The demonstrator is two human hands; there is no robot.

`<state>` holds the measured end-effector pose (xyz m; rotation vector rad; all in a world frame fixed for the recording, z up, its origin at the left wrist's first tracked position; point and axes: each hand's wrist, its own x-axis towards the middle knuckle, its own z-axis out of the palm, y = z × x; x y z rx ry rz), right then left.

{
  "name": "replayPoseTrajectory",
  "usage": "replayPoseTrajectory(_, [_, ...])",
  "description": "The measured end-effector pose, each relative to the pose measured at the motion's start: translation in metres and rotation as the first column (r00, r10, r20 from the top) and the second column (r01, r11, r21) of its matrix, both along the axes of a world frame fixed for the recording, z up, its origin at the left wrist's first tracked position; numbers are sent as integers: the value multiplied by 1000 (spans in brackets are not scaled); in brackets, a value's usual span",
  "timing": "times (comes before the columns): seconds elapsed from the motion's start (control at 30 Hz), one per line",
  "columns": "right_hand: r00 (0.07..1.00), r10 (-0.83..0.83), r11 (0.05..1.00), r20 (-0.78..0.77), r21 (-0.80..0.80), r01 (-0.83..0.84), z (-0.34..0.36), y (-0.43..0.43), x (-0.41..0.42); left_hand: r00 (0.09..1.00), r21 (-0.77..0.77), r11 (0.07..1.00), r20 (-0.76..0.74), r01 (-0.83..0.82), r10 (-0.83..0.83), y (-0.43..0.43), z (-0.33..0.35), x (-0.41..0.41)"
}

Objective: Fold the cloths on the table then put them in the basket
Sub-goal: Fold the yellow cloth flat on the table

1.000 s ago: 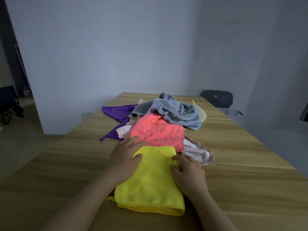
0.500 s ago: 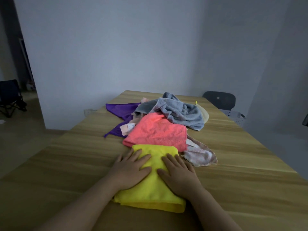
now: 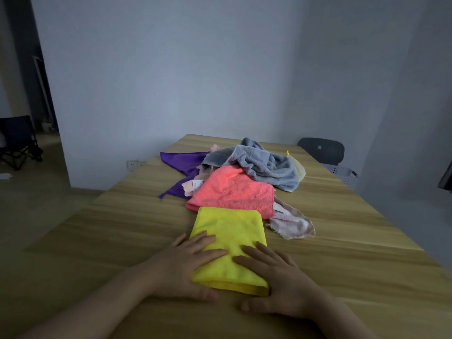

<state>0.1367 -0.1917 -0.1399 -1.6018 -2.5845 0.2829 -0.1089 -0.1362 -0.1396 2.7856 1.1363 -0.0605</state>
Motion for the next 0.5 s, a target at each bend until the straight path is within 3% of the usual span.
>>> replayPoseTrajectory(0.07, [999,-27,998,-34,48,29,0,-1,-1,997,45,999,77,-19,15,-3,-1,-1])
replayPoseTrajectory(0.13, [996,-45,991,-80,123,55,-1,-3,-1,968,98,993,248,-63,37,-9,-3,-5])
replayPoseTrajectory(0.2, [992,-51,984,-113,162,69,-1,-5,0,916,271,959,400,-79,-37,-13,-6,-7])
replayPoseTrajectory(0.27, [983,-70,978,-169,181,101,0,-5,0,912,356,932,401,-69,-86,-16,-2,-10])
replayPoseTrajectory(0.33, [937,-153,968,-314,144,207,6,-5,-1,923,161,983,383,-92,24,-16,-4,-13])
replayPoseTrajectory(0.4, [900,-237,960,-366,56,275,15,-2,-5,922,-11,987,357,-157,151,-11,-1,-14])
replayPoseTrajectory(0.5, [877,-290,947,-383,15,320,25,10,-12,761,-170,957,581,-234,290,-1,3,-7])
